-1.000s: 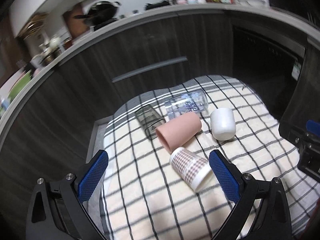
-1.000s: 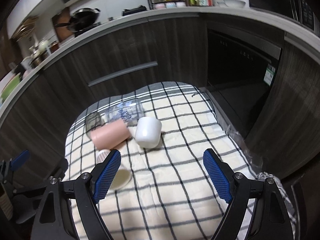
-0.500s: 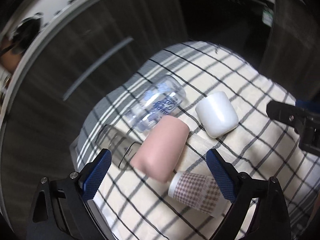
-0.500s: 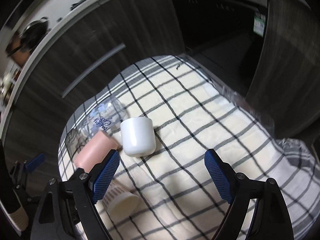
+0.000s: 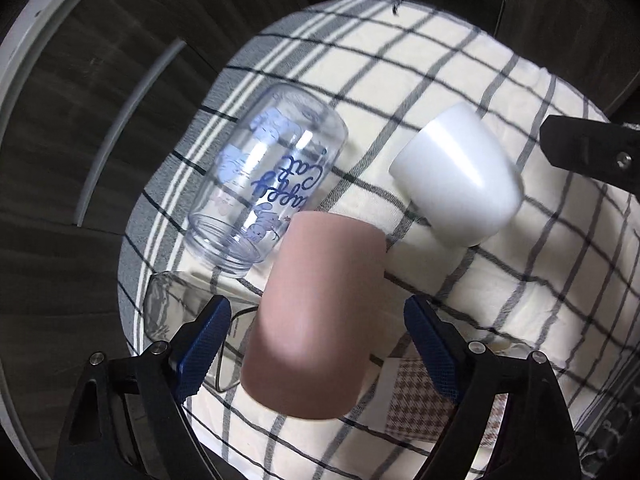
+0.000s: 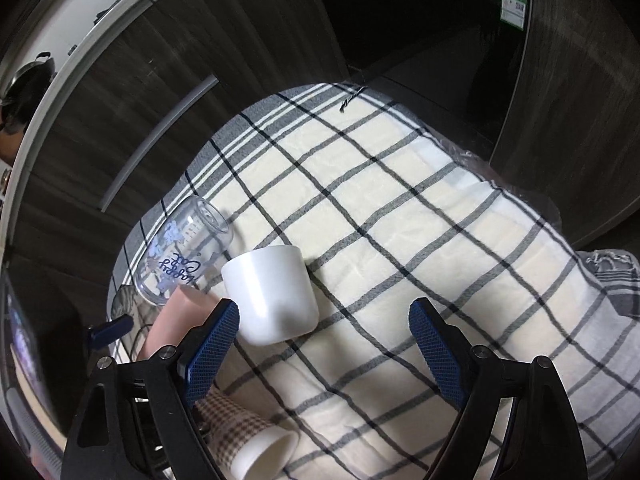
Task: Flip cup upside down
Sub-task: 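Move the right tool down to the lying pink cup and close on it, then lift the pink cup with the right tool and swing it upright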
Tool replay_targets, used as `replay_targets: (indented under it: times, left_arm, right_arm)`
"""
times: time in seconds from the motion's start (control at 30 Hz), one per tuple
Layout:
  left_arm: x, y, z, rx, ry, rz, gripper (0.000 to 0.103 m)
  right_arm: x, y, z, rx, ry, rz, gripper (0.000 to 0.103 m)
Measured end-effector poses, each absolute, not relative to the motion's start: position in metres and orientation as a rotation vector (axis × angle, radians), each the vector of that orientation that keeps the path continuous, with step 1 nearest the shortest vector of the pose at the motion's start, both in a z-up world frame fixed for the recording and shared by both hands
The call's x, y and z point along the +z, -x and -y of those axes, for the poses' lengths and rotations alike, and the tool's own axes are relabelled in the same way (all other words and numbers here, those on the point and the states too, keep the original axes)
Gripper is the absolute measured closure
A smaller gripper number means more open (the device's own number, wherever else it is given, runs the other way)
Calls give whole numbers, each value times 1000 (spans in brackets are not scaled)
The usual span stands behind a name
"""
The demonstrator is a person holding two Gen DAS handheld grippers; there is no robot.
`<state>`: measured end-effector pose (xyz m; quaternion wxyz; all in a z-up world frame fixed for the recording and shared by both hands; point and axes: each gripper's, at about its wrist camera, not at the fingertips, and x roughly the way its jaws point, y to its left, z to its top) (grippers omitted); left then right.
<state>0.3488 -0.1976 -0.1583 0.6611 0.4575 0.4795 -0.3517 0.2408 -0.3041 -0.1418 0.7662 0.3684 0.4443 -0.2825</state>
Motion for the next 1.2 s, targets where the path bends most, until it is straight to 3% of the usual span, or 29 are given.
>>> replay_targets:
  times: [0.4, 0.7, 1.2]
  left_arm:
    - [-192, -355, 204, -771, -1101, -1126, 30]
    - [-187, -355, 202, -772, -1047, -1152, 31]
    - [-89, -327, 189, -699, -867, -1033, 31]
  right_arm:
    - [-158, -244, 310, -619, -822, -992, 16]
    - [-160, -241, 309, -606, -822, -990, 16]
    - [-98, -199, 310, -562, -805, -867, 16]
